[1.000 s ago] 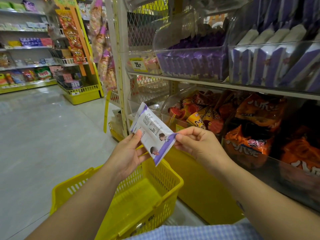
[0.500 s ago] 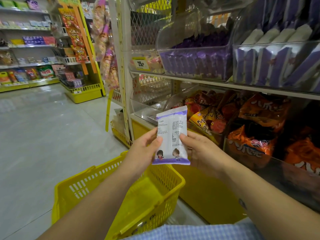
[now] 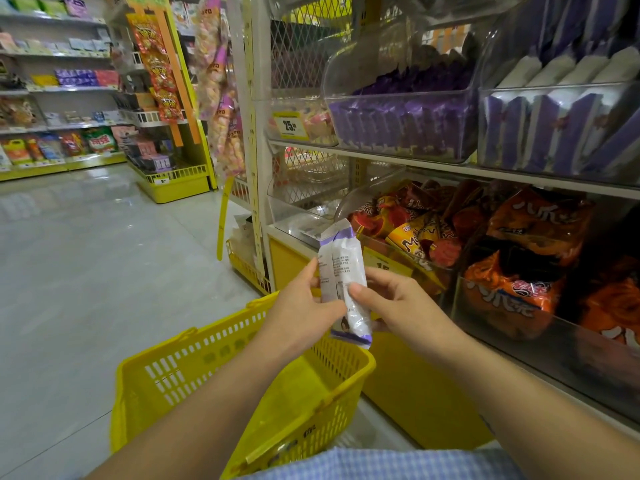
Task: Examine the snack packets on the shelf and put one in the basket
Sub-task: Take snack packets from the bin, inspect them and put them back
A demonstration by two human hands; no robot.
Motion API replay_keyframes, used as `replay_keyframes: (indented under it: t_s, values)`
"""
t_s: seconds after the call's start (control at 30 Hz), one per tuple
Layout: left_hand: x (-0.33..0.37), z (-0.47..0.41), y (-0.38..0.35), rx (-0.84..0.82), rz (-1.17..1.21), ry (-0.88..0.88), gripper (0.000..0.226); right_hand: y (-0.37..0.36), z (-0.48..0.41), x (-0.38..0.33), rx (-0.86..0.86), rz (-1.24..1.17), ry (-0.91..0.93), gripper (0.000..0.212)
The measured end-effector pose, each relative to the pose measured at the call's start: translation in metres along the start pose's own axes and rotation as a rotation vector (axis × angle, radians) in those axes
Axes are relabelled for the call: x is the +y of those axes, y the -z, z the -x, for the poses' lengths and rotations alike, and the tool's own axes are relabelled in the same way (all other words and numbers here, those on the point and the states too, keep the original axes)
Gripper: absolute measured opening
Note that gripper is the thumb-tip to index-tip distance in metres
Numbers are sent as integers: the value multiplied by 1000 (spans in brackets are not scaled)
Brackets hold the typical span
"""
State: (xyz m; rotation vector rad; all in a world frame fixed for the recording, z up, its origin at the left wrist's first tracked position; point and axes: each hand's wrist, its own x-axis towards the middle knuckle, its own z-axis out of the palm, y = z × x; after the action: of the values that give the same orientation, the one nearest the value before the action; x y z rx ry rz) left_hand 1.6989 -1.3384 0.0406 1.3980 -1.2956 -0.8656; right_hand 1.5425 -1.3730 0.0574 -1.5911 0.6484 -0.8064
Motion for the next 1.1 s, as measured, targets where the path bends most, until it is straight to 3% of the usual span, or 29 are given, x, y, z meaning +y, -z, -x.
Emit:
replay_keyframes:
  t_s: [0.13, 0.27, 0.43, 0.8, 0.9, 1.0, 1.1]
  values:
    - [3, 1, 3, 32, -21, 27, 70, -1, 2, -2, -18, 26, 23, 35]
    - [2, -2, 11, 0, 79, 67, 44, -1, 2, -3, -26, 43, 24, 36]
    - [1, -3, 15, -19, 170, 129, 27, 0, 3, -5, -41, 87, 49, 33]
    - [-6, -6, 15, 37, 300, 147, 27, 3, 6, -7, -76, 116, 65, 32]
    - [-5, -6, 13, 20, 308, 135, 26, 6, 3, -5, -62, 20, 15, 30]
    - [0, -5, 11, -116, 266, 98, 45, 7, -1, -6, -9, -292, -71, 28]
    - [10, -5, 12, -176, 239, 28, 71, 8, -3, -16, 65, -426, -84, 29]
